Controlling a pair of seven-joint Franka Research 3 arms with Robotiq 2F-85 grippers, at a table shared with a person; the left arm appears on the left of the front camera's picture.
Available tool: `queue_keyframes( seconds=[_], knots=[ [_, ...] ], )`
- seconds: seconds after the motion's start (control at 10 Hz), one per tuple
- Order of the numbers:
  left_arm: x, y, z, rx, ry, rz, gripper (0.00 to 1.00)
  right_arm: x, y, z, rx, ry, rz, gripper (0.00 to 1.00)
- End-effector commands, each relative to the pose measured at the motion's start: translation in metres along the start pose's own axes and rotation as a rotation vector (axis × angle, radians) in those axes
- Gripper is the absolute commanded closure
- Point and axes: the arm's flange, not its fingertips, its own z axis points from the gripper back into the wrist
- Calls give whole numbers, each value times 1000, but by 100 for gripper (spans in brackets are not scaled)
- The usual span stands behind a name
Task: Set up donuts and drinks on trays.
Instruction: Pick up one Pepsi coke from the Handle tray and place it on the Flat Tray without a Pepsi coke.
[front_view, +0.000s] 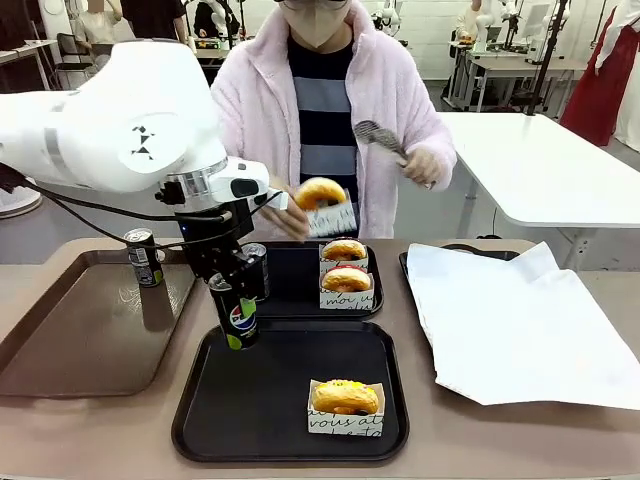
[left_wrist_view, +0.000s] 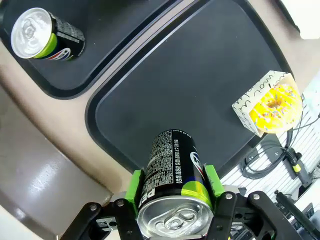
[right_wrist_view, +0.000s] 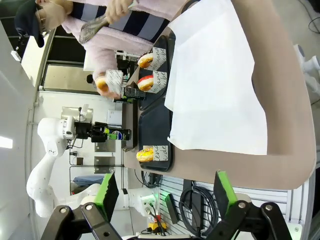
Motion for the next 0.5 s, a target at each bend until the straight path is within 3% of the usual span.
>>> queue_keyframes(
  seconds=[0.0,0.1,0.2,0.3,0.4],
  knots=[
    [-1,-5,3,-9,34,-3,41,-1,-2,0,6,6,1,0],
    [-45,-8,31,47,123,-104,41,-1,-2,0,6,6,1,0],
    [-102,-8,61,42,84,-218,41,-1,-2,0,6,6,1,0],
    [-148,-7,73,35,6,-236,41,-1,-2,0,6,6,1,0],
    [-162,-4,72,41,-18,-215,41,-1,-2,0,6,6,1,0]
  ],
)
